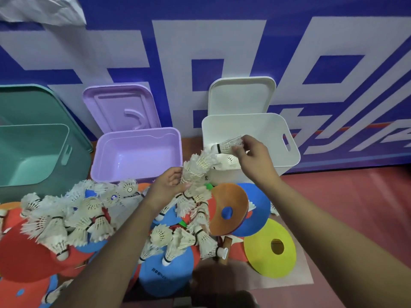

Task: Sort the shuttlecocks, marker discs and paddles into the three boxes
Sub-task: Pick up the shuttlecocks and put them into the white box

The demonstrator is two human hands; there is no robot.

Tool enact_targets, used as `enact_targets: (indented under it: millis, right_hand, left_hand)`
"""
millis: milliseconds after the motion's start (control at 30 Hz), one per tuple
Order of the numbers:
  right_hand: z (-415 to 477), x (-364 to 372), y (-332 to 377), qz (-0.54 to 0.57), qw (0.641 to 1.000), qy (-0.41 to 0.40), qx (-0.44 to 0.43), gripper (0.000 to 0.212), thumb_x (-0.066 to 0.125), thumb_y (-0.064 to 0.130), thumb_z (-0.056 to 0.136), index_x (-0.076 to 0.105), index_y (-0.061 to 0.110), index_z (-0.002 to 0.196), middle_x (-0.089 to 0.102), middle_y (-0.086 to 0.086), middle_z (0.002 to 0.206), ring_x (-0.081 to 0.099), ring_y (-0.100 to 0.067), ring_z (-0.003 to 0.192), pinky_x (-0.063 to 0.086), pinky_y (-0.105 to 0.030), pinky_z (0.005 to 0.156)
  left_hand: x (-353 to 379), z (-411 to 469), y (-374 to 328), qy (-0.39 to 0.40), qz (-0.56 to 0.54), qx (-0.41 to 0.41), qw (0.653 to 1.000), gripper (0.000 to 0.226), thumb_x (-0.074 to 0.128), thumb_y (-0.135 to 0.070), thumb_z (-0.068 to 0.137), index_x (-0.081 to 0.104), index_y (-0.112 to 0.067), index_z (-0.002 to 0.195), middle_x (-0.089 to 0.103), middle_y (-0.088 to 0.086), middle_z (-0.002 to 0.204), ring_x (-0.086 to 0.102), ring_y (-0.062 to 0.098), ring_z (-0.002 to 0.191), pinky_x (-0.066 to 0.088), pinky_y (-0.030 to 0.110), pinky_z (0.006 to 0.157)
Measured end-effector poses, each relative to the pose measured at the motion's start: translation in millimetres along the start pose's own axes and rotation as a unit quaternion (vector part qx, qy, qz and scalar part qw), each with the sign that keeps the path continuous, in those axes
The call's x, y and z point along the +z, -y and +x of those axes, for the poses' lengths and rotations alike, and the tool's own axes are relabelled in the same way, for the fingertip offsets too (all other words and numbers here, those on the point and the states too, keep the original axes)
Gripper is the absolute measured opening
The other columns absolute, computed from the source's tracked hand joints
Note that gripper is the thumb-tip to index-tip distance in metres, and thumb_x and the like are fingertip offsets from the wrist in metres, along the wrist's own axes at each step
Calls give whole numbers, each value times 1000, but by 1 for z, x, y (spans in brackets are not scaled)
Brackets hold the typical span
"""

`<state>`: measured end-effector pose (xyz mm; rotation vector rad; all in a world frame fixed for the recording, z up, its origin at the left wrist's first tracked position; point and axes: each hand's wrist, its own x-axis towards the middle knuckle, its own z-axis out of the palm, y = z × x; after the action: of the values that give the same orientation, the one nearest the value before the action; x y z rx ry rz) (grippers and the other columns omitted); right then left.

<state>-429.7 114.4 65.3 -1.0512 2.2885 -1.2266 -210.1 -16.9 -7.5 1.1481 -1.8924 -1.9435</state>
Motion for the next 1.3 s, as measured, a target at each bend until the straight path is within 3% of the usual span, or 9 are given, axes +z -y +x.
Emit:
enact_targets:
  millis: [200,400,533,667,767,967,1033,1133,1300]
  right_hand:
    - [33,-28,-23,-15,993,113,-15,19,58,19,90,56,3,81,63,-19,79,59,-34,78,48,-44,73]
    - [72,-60,-58,15,995,92,27,20,61,17,92,50,17,109,62,-10,76,57,-20,67,43,-30,59]
    - [93,-74,-95,-61,988,133,59,11,56,13,94,57,14,105,66,-11,87,66,-27,79,52,-35,68]
    - [101,-68,-133,-96,969,189,129,10,63,9,90,64,9,100,68,-14,95,67,-30,80,58,-41,73]
    - [101,-55,-156,-159,954,234,104,16,66,10,88,70,7,103,66,-14,108,62,-27,96,47,-28,77]
    - [98,-30,-170,-243,915,309,90,32,51,24,97,63,14,125,60,-8,132,56,-27,118,43,-31,98]
    - [96,-29,-167,-295,908,287,82,42,46,36,99,52,16,136,55,-14,136,50,-33,124,40,-39,104]
    - [83,-33,-150,-299,933,188,69,55,45,47,98,44,9,138,49,-22,128,45,-39,121,39,-45,101]
    - [32,-29,-101,-159,983,94,-7,47,55,33,96,51,6,133,50,-18,125,49,-32,119,37,-36,103]
  left_hand:
    - [37,34,-41,-11,26,61,998,43,75,-2,80,62,-21,115,69,-4,109,65,3,99,50,13,80]
    - [63,85,-73,-31,181,111,977,42,79,-17,79,62,-29,115,60,-12,105,57,5,92,45,16,81]
    - [90,121,-84,4,324,137,936,46,78,-24,80,62,-21,123,59,-5,113,56,10,98,46,23,88]
    - [113,146,-77,51,393,104,912,50,78,-23,79,61,-18,126,61,-1,112,56,10,98,41,19,83]
    - [123,153,-64,98,425,59,898,52,78,-25,79,58,-21,127,60,0,108,57,15,98,42,22,82]
    - [130,157,-38,151,556,18,817,45,66,-30,87,54,-18,128,59,8,126,56,24,113,47,36,92]
    - [125,154,-41,142,549,29,824,45,64,-34,89,54,-20,131,58,6,130,54,22,117,44,34,96]
    - [114,137,-54,82,472,71,875,40,63,-29,92,57,-15,129,61,4,126,57,18,114,44,29,94]
    - [80,71,-52,-18,347,121,930,30,60,-21,93,58,-18,122,61,-4,106,58,9,95,48,24,85]
